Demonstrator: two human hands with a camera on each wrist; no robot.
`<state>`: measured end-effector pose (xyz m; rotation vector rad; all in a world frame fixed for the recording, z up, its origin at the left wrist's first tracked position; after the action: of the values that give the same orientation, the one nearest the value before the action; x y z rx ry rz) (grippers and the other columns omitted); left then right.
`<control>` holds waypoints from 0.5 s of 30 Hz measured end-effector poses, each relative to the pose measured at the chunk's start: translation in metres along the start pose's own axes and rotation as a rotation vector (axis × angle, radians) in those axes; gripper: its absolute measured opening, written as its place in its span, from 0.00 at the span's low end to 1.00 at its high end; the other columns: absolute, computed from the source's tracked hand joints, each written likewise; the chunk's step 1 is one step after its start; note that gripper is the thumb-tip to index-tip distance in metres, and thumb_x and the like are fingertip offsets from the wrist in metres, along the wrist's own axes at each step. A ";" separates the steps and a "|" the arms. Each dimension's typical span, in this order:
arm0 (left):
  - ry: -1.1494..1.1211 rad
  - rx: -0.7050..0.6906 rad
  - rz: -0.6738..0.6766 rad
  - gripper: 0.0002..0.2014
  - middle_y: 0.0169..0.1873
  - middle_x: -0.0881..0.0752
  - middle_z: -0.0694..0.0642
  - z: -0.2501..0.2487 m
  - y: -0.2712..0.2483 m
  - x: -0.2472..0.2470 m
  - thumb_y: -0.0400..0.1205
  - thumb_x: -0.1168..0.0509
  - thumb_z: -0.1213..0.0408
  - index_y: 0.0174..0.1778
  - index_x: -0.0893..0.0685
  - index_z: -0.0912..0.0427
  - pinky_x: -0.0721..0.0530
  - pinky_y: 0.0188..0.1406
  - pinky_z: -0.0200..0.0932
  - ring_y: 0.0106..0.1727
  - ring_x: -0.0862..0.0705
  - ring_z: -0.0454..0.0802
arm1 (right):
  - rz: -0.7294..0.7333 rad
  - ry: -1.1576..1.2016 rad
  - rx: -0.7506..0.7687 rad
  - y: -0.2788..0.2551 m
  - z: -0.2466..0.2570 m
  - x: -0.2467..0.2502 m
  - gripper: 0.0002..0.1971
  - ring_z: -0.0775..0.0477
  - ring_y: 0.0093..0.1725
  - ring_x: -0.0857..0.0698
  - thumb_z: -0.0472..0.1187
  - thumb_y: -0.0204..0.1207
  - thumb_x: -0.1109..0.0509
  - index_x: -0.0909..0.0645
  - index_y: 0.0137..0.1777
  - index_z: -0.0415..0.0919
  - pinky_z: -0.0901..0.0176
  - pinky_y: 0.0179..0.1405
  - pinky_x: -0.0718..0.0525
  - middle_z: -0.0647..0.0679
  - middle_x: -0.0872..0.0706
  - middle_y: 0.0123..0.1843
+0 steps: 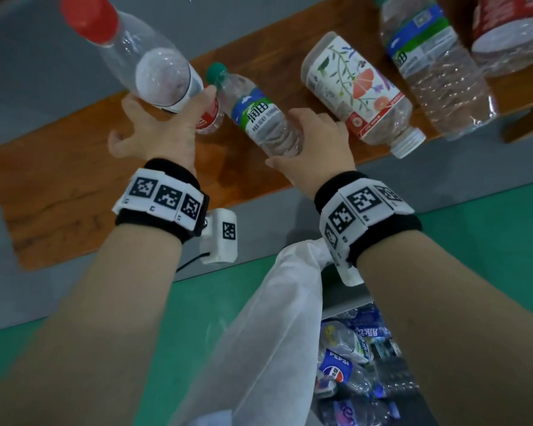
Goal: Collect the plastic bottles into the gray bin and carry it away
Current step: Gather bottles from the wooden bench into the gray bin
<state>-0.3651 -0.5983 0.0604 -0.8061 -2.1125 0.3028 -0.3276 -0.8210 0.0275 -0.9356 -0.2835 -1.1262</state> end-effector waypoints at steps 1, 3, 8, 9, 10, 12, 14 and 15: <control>0.012 -0.022 0.001 0.56 0.79 0.60 0.58 -0.001 0.004 -0.003 0.56 0.20 0.38 0.79 0.42 0.37 0.33 0.62 0.43 0.78 0.42 0.58 | 0.025 0.032 -0.019 0.002 -0.003 -0.004 0.42 0.43 0.72 0.29 0.54 0.65 0.20 0.34 0.78 0.50 0.44 0.71 0.27 0.48 0.26 0.72; -0.001 -0.074 0.002 0.55 0.79 0.58 0.57 -0.004 0.010 -0.007 0.58 0.20 0.41 0.80 0.42 0.40 0.34 0.63 0.40 0.77 0.42 0.55 | 0.047 0.095 -0.042 0.005 -0.008 -0.008 0.45 0.44 0.71 0.25 0.55 0.62 0.19 0.35 0.78 0.50 0.43 0.69 0.23 0.48 0.24 0.71; -0.192 -0.213 0.075 0.49 0.73 0.40 0.53 -0.009 0.014 -0.017 0.64 0.19 0.53 0.79 0.38 0.46 0.27 0.60 0.35 0.65 0.30 0.43 | 0.070 0.116 -0.069 0.000 -0.017 -0.009 0.47 0.44 0.69 0.22 0.51 0.62 0.20 0.38 0.80 0.50 0.45 0.68 0.22 0.47 0.20 0.69; -0.249 -0.235 0.096 0.49 0.73 0.35 0.51 -0.009 0.012 -0.018 0.63 0.19 0.55 0.78 0.37 0.47 0.25 0.58 0.34 0.65 0.26 0.42 | 0.073 0.133 -0.074 -0.002 -0.020 -0.008 0.46 0.45 0.68 0.21 0.50 0.62 0.20 0.38 0.80 0.49 0.46 0.68 0.21 0.48 0.19 0.69; -0.295 -0.261 0.118 0.48 0.71 0.29 0.50 -0.009 0.010 -0.019 0.63 0.19 0.58 0.78 0.35 0.49 0.22 0.59 0.33 0.65 0.24 0.41 | 0.075 0.163 -0.082 -0.006 -0.023 -0.007 0.46 0.47 0.67 0.20 0.49 0.62 0.20 0.37 0.80 0.49 0.49 0.68 0.21 0.49 0.19 0.68; -0.323 -0.301 0.161 0.44 0.66 0.22 0.48 -0.007 0.000 -0.022 0.64 0.20 0.62 0.76 0.33 0.51 0.21 0.63 0.34 0.64 0.21 0.39 | 0.064 0.257 -0.124 -0.018 -0.032 -0.006 0.43 0.51 0.63 0.17 0.48 0.62 0.20 0.33 0.78 0.49 0.53 0.66 0.18 0.52 0.16 0.64; -0.296 -0.344 0.198 0.40 0.64 0.20 0.47 -0.004 -0.014 -0.026 0.66 0.20 0.64 0.73 0.31 0.53 0.20 0.65 0.36 0.63 0.19 0.37 | 0.031 0.346 -0.143 -0.034 -0.041 -0.007 0.36 0.52 0.58 0.15 0.48 0.60 0.20 0.27 0.71 0.51 0.53 0.62 0.16 0.54 0.15 0.58; -0.280 -0.368 0.219 0.39 0.62 0.19 0.47 -0.003 -0.022 -0.028 0.66 0.20 0.64 0.72 0.30 0.53 0.19 0.65 0.37 0.62 0.19 0.37 | 0.021 0.365 -0.146 -0.042 -0.045 -0.008 0.34 0.52 0.57 0.16 0.48 0.59 0.20 0.26 0.67 0.52 0.51 0.62 0.16 0.54 0.15 0.57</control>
<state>-0.3597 -0.6335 0.0550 -1.2778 -2.3818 0.1473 -0.3785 -0.8552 0.0159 -0.8382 0.1071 -1.2860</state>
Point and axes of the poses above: each hand's wrist, its own y-axis towards the middle knuckle, its own x-axis out of the back of the hand, z = x × y, the point moved 9 cm from there along y, towards the middle knuckle
